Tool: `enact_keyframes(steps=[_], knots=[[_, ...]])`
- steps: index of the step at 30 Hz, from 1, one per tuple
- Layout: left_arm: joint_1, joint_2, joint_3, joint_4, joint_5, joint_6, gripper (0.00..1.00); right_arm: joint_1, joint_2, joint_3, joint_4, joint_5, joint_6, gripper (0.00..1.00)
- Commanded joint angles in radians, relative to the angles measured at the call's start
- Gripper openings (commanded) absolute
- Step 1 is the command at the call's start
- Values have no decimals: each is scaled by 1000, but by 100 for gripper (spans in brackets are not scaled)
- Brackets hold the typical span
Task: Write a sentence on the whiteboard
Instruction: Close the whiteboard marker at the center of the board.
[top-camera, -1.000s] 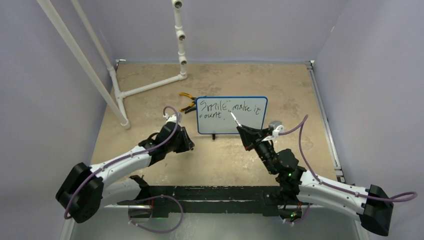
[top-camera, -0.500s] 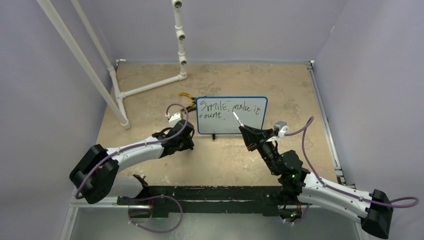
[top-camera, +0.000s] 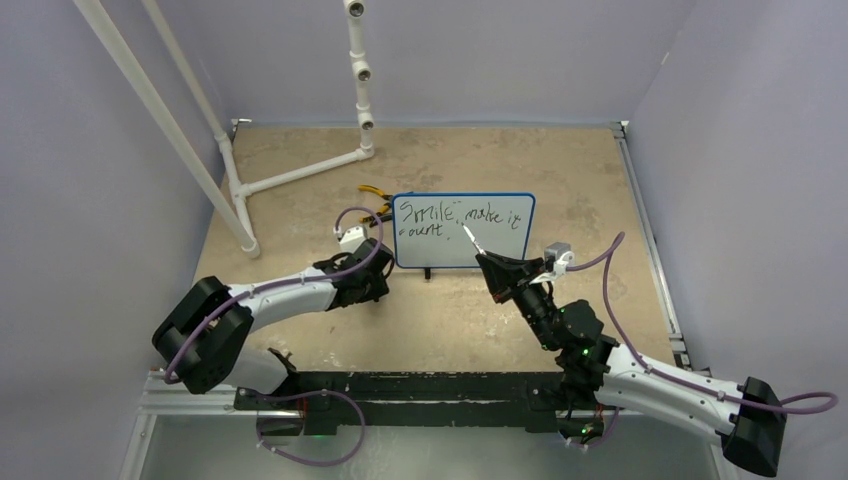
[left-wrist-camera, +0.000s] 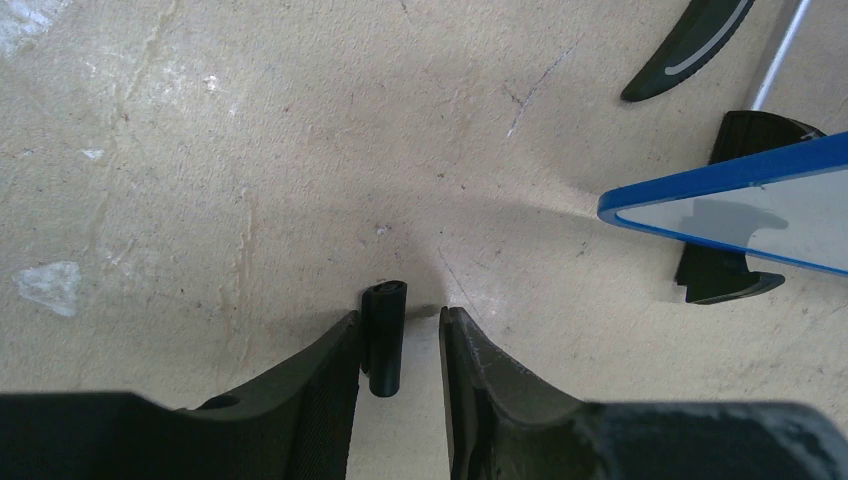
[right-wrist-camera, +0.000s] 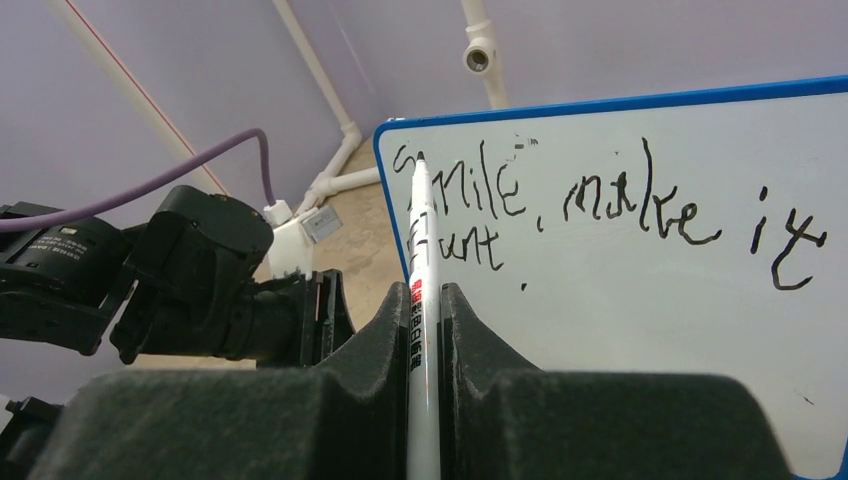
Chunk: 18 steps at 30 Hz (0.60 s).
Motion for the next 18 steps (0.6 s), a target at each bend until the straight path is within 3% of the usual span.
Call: enact_keyframes(steps=[1, 11, 16, 18], knots=[[-5, 23, 26, 11, -18, -10, 33, 0, 0, 1, 15, 0, 9, 0], [-5, 30, -7, 4, -25, -22, 15, 0, -2, 3, 12, 0, 9, 0], [-5, -59, -112, 130, -12, -66, 0, 0, -8, -1, 33, -43, 4, 0], [-5, -125, -157, 192, -19, -84, 0, 0, -3, -12, 72, -90, -9, 0]])
